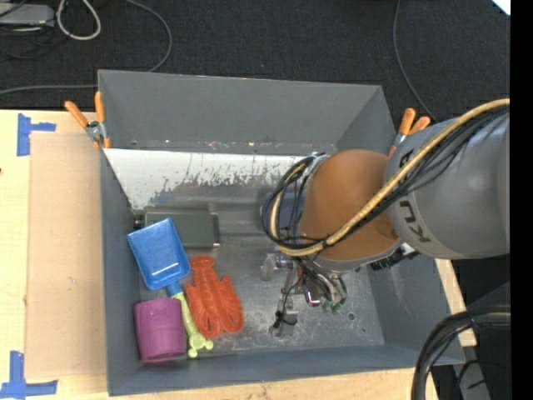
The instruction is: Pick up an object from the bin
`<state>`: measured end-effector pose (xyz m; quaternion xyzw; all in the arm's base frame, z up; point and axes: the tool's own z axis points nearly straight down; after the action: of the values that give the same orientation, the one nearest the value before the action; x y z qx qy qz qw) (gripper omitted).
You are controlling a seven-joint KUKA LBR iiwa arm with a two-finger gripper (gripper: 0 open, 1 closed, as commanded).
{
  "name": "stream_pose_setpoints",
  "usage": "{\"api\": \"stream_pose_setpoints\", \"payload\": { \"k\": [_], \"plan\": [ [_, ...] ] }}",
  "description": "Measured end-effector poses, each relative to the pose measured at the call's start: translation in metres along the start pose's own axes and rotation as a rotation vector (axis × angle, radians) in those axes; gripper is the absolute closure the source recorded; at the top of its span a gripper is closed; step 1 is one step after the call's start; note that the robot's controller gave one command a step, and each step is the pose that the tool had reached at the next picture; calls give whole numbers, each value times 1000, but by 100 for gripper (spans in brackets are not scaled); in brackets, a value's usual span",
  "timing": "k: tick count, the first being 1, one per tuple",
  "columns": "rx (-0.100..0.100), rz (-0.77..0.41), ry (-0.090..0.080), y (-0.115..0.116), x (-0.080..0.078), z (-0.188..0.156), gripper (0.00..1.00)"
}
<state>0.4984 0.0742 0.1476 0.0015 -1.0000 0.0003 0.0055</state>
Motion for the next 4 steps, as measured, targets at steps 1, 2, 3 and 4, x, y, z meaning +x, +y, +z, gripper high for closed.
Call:
{"api": "stream_pose_setpoints", "payload": {
  "k": [1,2,3,4],
  "plan": [
    [-1,5,-8,-1,-2,-4,0],
    [-3,-84,-15,65,14,77,0],
    [1,-119,-15,70,10,20,0],
    [3,107,2,47,18,50,0]
  ]
}}
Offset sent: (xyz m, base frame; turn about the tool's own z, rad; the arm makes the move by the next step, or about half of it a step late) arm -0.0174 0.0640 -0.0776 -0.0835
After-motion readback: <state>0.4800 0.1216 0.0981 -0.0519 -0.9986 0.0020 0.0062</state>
